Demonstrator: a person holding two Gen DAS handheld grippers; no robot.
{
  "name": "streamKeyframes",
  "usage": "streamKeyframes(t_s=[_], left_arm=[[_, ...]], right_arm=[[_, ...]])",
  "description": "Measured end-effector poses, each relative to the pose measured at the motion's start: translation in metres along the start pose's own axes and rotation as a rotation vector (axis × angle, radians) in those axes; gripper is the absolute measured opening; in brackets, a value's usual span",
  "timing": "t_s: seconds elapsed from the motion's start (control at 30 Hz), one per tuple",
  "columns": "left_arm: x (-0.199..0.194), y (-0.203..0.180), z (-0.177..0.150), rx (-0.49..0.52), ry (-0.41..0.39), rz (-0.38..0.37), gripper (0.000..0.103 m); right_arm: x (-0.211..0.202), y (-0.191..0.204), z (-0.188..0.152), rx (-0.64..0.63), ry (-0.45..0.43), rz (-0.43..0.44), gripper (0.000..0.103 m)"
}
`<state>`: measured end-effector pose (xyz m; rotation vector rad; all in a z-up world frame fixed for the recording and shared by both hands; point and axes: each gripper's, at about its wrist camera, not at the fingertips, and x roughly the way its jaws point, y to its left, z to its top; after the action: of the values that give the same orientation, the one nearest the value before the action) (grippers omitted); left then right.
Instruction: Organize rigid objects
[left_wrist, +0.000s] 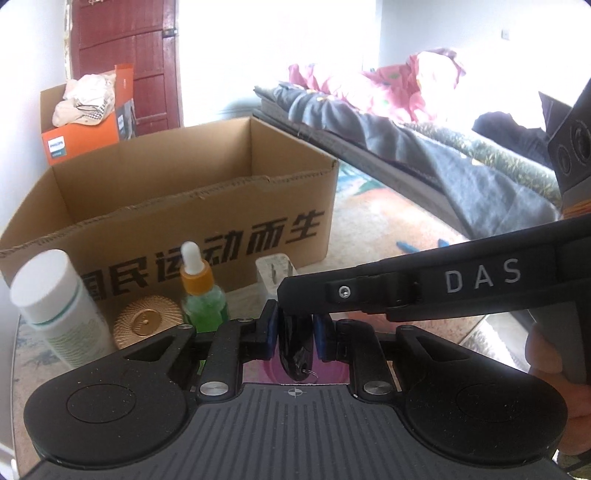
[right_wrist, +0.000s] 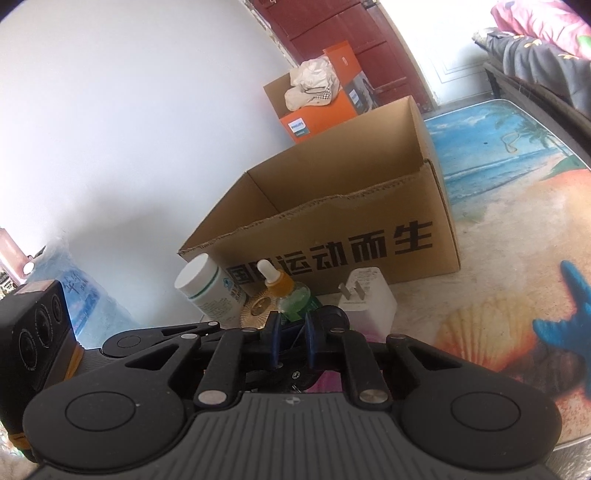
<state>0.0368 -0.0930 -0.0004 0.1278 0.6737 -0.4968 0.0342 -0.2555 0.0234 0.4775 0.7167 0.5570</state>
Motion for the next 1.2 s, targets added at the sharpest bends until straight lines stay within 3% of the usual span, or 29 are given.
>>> streamKeyframes(t_s=[0.2, 0.37, 0.57, 0.7, 0.77, 0.83, 1.2], left_arm=[[-0.027, 0.016, 0.023, -0.04, -0.078, 0.009, 0.019], [-0.049, 0.047, 0.059, -0.082, -0.147, 0.077, 0.017], [-0.028, 0.103, 0.102, -0.154, -0.094, 0.179, 0.016], [0.018, 0.14, 0.117, -0.194, 0.02, 0.242, 0.016], [0.034, 0.15, 0.119, -0.187, 0.053, 0.296, 0.016], [0.036, 0.159, 0.12, -0.196, 0.06, 0.302, 0.016], [-0.036, 0.158, 0.093, -0.255, -0.006, 0.258, 0.018]], right_arm=[[-0.003, 0.032, 0.029, -0.082, -0.038, 0.046, 0.016], [-0.001, 0.049, 0.072, -0.086, -0.116, 0.13, 0.015], [0.026, 0.044, 0.107, -0.018, -0.136, 0.163, 0.016], [0.043, 0.029, 0.105, 0.034, -0.109, 0.171, 0.016], [0.044, 0.02, 0.102, 0.05, -0.104, 0.158, 0.016], [0.042, 0.011, 0.099, 0.061, -0.1, 0.154, 0.016], [0.011, 0.001, 0.087, 0.052, -0.11, 0.134, 0.016]])
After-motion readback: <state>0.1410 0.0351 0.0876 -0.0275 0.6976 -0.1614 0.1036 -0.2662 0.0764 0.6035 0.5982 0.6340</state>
